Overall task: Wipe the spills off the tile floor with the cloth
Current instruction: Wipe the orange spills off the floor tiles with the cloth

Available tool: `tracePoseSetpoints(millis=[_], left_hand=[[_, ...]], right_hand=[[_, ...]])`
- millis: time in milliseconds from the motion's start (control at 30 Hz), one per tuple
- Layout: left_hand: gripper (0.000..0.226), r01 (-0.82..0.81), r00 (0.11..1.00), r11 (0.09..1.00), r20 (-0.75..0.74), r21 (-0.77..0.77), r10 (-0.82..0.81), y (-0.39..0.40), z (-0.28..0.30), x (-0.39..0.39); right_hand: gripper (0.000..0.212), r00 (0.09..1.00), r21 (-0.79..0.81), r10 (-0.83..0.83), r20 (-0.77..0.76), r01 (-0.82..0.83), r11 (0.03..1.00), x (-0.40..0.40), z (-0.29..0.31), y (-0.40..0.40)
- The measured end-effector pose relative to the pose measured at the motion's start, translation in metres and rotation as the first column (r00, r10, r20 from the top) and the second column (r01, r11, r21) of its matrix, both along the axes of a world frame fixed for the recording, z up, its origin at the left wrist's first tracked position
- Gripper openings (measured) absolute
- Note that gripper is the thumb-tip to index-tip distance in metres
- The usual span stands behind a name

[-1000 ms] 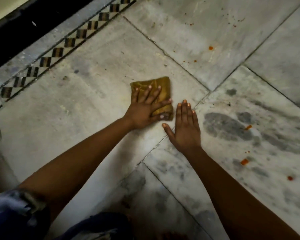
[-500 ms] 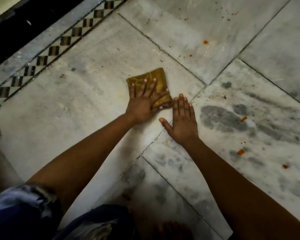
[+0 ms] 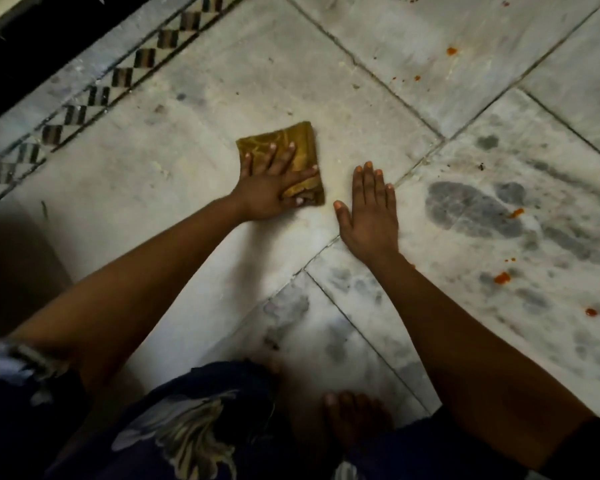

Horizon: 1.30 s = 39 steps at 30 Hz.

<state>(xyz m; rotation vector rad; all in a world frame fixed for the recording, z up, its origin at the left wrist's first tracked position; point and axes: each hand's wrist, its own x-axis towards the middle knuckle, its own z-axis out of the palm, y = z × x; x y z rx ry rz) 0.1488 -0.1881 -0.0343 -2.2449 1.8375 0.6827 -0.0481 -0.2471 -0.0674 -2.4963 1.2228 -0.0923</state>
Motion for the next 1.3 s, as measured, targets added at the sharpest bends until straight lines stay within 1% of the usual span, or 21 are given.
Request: tracePoseSetpoints(millis=[100, 167, 200, 300, 400, 467, 500, 600, 667, 733, 767, 800, 867, 900, 933, 1000, 1033, 1133, 1167, 1233, 1300], left_hand=[[0.073, 0.103, 0.995, 0.990, 0.027, -0.100, -0.101, 0.074, -0.004, -0.002], [0.078, 0.039, 0.998, 0.992, 0.054, -0.121, -0.032, 0.102, -0.004, 0.012], [0.081, -0.042, 0.996, 0.992, 0.068, -0.123, 0.050, 0.105, -0.003, 0.022], [0.082, -0.267, 0.960, 0.960, 0.069, -0.082, 0.273, 0.071, -0.001, 0.043], [0.073, -0.290, 0.956, 0.955, 0.032, -0.056, 0.292, 0.023, -0.005, 0.042], [0.075, -0.212, 0.974, 0.973, 0.066, -0.093, 0.219, 0.017, -0.010, 0.023], [0.076, -0.130, 0.985, 0.983, 0.094, -0.127, 0.143, 0.024, -0.013, 0.009], [0.069, 0.152, 0.985, 0.964, 0.119, -0.217, -0.128, 0.078, -0.018, -0.016], [0.061, 0.210, 0.976, 0.945, 0.113, -0.252, -0.186, 0.124, -0.022, -0.010], [0.057, 0.153, 0.986, 0.953, 0.107, -0.262, -0.129, 0.149, -0.020, 0.012], [0.058, 0.074, 0.994, 0.963, 0.101, -0.258, -0.049, 0.147, -0.018, 0.025], [0.061, -0.033, 0.995, 0.968, 0.083, -0.250, 0.055, 0.135, -0.015, 0.036], [0.071, -0.267, 0.961, 0.949, 0.023, -0.169, 0.274, 0.092, -0.007, 0.051], [0.072, -0.326, 0.945, 0.939, 0.008, -0.107, 0.328, 0.069, -0.005, 0.051], [0.073, -0.338, 0.940, 0.939, 0.021, -0.065, 0.339, 0.049, -0.005, 0.045], [0.084, -0.262, 0.961, 0.963, 0.073, -0.058, 0.266, 0.026, -0.008, 0.016], [0.087, -0.181, 0.977, 0.980, 0.095, -0.083, 0.189, 0.027, -0.011, -0.001], [0.077, 0.106, 0.992, 0.977, 0.092, -0.185, -0.091, 0.073, -0.017, -0.039], [0.073, 0.149, 0.988, 0.965, 0.072, -0.216, -0.136, 0.093, -0.019, -0.039], [0.069, 0.106, 0.994, 0.965, 0.038, -0.239, -0.100, 0.128, -0.017, -0.026], [0.074, -0.060, 0.997, 0.971, 0.022, -0.230, 0.067, 0.140, -0.016, -0.002]], right_hand=[[0.070, 0.997, -0.042, 0.064, -0.040, -0.066, 0.997, 0.004, -0.005, 0.008], [0.068, 0.992, -0.062, 0.092, -0.085, -0.097, 0.993, 0.004, -0.006, 0.008], [0.068, 0.990, -0.060, 0.100, -0.100, -0.106, 0.993, 0.004, -0.006, 0.009], [0.070, 0.988, -0.057, 0.107, -0.113, -0.113, 0.992, 0.003, -0.005, 0.007], [0.073, 0.987, -0.047, 0.117, -0.113, -0.123, 0.991, 0.003, -0.004, 0.006], [0.072, 0.988, -0.041, 0.118, -0.101, -0.122, 0.992, 0.003, -0.004, 0.006], [0.072, 0.989, -0.041, 0.114, -0.098, -0.118, 0.992, 0.003, -0.005, 0.006], [0.071, 0.989, -0.044, 0.117, -0.093, -0.122, 0.992, 0.002, -0.007, 0.005], [0.072, 0.988, -0.042, 0.127, -0.093, -0.131, 0.990, 0.002, -0.008, 0.004], [0.073, 0.986, -0.039, 0.125, -0.108, -0.130, 0.991, 0.001, -0.009, 0.004], [0.073, 0.985, -0.042, 0.124, -0.117, -0.130, 0.991, 0.001, -0.009, 0.004], [0.074, 0.985, -0.045, 0.124, -0.120, -0.130, 0.990, 0.002, -0.009, 0.004], [0.074, 0.985, -0.043, 0.122, -0.121, -0.128, 0.991, 0.002, -0.007, 0.004], [0.075, 0.986, -0.039, 0.121, -0.118, -0.127, 0.991, 0.002, -0.007, 0.004], [0.075, 0.987, -0.034, 0.122, -0.106, -0.127, 0.991, 0.003, -0.005, 0.004], [0.074, 0.993, 0.004, 0.112, -0.048, -0.112, 0.994, 0.002, -0.004, 0.003], [0.073, 0.995, 0.019, 0.095, -0.010, -0.094, 0.995, 0.002, -0.003, 0.002], [0.067, 0.999, 0.027, 0.009, 0.053, -0.010, 1.000, 0.002, -0.001, -0.002], [0.066, 0.999, 0.019, -0.021, 0.048, 0.020, 1.000, 0.001, -0.001, -0.004], [0.070, 0.998, -0.017, -0.055, 0.005, 0.055, 0.998, -0.002, -0.002, -0.006], [0.076, 0.996, -0.043, -0.070, -0.045, 0.068, 0.997, -0.008, -0.004, -0.008]])
